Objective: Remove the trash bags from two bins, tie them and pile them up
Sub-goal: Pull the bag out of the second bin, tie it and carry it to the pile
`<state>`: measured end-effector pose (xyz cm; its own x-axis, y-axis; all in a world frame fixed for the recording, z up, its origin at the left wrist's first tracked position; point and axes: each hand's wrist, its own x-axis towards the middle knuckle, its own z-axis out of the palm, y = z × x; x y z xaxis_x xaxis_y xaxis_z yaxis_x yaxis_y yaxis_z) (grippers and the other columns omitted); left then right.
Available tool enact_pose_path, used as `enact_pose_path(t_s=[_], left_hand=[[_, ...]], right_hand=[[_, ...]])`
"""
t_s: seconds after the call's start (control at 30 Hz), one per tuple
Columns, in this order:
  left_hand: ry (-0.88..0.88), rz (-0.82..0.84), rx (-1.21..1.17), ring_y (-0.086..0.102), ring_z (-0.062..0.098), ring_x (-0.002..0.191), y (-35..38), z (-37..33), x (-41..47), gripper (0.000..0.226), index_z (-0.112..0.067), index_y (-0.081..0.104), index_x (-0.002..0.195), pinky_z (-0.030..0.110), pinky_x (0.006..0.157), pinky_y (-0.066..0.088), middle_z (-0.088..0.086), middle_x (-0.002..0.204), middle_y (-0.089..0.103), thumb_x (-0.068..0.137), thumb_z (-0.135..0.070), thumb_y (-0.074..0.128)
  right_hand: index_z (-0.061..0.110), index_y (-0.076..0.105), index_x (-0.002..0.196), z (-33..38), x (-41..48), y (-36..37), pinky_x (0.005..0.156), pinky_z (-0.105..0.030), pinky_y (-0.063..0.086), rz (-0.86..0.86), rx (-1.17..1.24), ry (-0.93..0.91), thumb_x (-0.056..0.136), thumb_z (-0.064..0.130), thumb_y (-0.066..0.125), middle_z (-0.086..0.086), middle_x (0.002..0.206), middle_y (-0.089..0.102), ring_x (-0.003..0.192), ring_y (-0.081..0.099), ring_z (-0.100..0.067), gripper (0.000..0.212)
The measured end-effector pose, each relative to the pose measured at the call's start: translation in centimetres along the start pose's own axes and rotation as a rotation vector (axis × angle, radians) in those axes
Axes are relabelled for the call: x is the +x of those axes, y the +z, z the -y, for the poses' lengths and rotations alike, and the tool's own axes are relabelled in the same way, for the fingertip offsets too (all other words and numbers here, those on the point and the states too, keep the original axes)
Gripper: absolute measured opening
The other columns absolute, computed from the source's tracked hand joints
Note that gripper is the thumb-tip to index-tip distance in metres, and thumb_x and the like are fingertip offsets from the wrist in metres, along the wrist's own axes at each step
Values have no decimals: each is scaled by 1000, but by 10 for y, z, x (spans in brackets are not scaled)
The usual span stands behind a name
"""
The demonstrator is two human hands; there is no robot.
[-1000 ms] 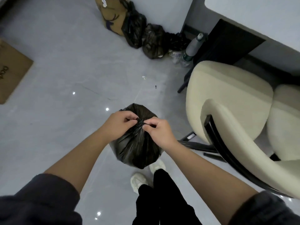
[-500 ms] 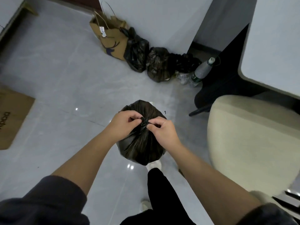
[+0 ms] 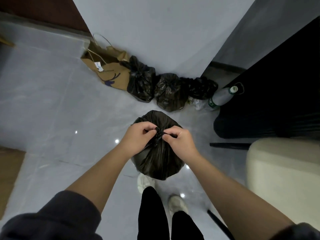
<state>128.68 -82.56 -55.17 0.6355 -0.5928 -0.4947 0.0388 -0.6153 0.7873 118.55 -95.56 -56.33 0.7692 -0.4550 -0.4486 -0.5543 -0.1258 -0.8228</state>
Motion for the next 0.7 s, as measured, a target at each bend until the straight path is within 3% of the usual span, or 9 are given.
enact_pose_path(t_s=[0.1, 0.37, 0.5, 0.63, 0.7], left_hand=[[7, 19, 14, 64, 2, 83, -9, 15, 49, 14, -20, 71, 92, 16, 77, 48, -13, 86, 69, 89, -13, 59], [-36, 25, 102, 57, -5, 74, -3, 85, 167, 13, -18, 71, 94, 5, 66, 41, -18, 78, 63, 89, -14, 60], [-88, -7, 86, 58, -2, 75, 13, 129, 221, 11, -23, 68, 89, 13, 70, 41, -16, 78, 63, 88, -15, 61], [-153, -81, 66, 60, 6, 79, 33, 165, 254, 12, -15, 70, 96, 13, 71, 41, -6, 85, 66, 89, -15, 60], [-177, -108, 43, 58, 5, 78, 41, 178, 267, 14, -13, 70, 98, 6, 68, 39, -6, 85, 65, 89, -13, 59]], right_hand=[[21, 73, 80, -9, 49, 11, 78, -15, 45, -7, -7, 4, 82, 11, 69, 9, 84, 67, 84, 62, -5, 11], [14, 75, 87, -76, 167, 48, 86, -28, 50, 43, -24, 66, 81, 12, 70, 8, 85, 66, 86, 64, -11, 8], [12, 75, 91, -122, 224, 68, 90, -33, 50, 71, -43, 81, 80, 13, 71, 8, 86, 66, 91, 64, -14, 12], [11, 75, 94, -155, 265, 83, 94, -35, 50, 109, -49, 102, 80, 12, 71, 11, 85, 64, 93, 64, -14, 14], [11, 74, 96, -167, 280, 86, 95, -34, 49, 134, -59, 111, 80, 11, 71, 8, 88, 66, 95, 63, -14, 16]])
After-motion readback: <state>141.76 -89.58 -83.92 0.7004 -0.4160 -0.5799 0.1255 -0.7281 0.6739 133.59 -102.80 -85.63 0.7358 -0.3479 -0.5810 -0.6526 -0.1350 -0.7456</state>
